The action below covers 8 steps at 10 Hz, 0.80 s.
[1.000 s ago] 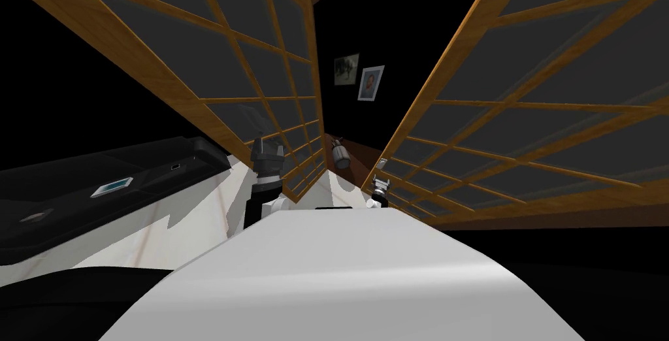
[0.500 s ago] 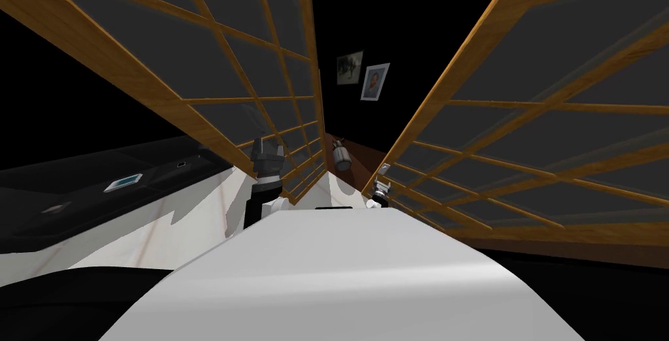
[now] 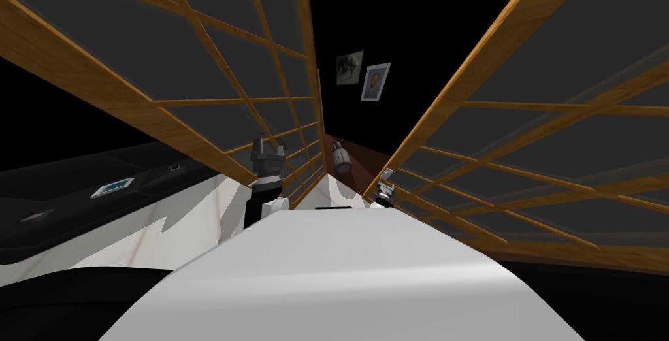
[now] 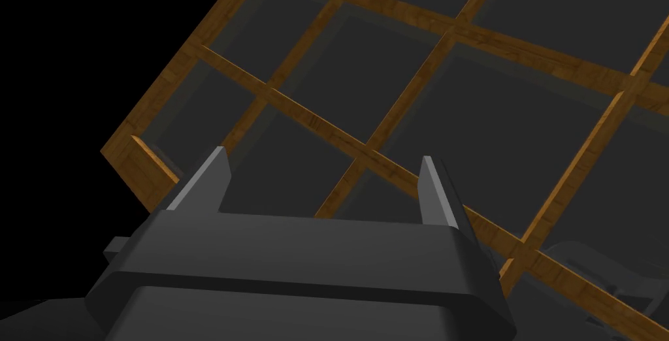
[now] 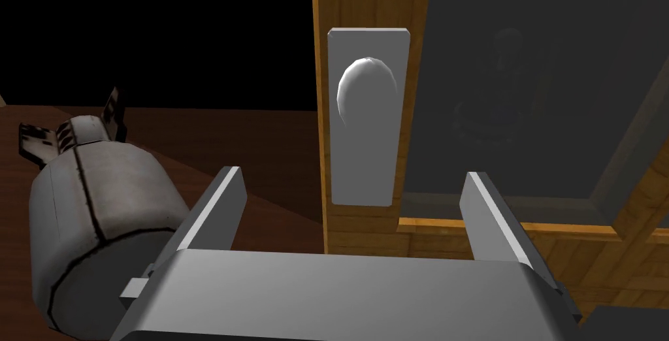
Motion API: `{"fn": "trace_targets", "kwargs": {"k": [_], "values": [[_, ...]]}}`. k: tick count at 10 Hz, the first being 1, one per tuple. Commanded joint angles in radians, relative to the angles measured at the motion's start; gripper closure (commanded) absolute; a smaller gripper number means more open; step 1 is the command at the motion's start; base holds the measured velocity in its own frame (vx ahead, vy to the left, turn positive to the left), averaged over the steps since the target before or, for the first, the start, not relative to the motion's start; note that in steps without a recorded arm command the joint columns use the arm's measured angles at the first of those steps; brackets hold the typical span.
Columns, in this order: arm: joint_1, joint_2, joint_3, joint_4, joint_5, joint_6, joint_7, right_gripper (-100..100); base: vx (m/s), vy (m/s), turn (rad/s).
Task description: Pull the door open
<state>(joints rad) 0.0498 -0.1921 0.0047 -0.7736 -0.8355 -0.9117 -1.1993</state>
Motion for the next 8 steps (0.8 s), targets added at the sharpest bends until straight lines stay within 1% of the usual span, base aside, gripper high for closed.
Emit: {"fn": "trace_targets", "kwargs": {"k": [1, 4, 5, 7, 8], "values": [[0.008, -0.022, 0.003, 0.009, 0.003, 0.002, -0.03, -100, 0.119, 0.005, -0.011], [0.023, -0.06, 0.008, 0.027, 0.009, -0.001, -0.084, -100, 0.099, -0.007, -0.007], [0.034, -0.085, 0.012, 0.039, 0.014, -0.003, -0.121, -100, 0.146, -0.015, -0.012], [0.044, -0.11, 0.015, 0.05, 0.018, -0.005, -0.156, -100, 0.135, 0.005, -0.011], [0.053, -0.132, 0.019, 0.061, 0.022, -0.007, -0.187, -100, 0.141, 0.008, -0.01]]}}
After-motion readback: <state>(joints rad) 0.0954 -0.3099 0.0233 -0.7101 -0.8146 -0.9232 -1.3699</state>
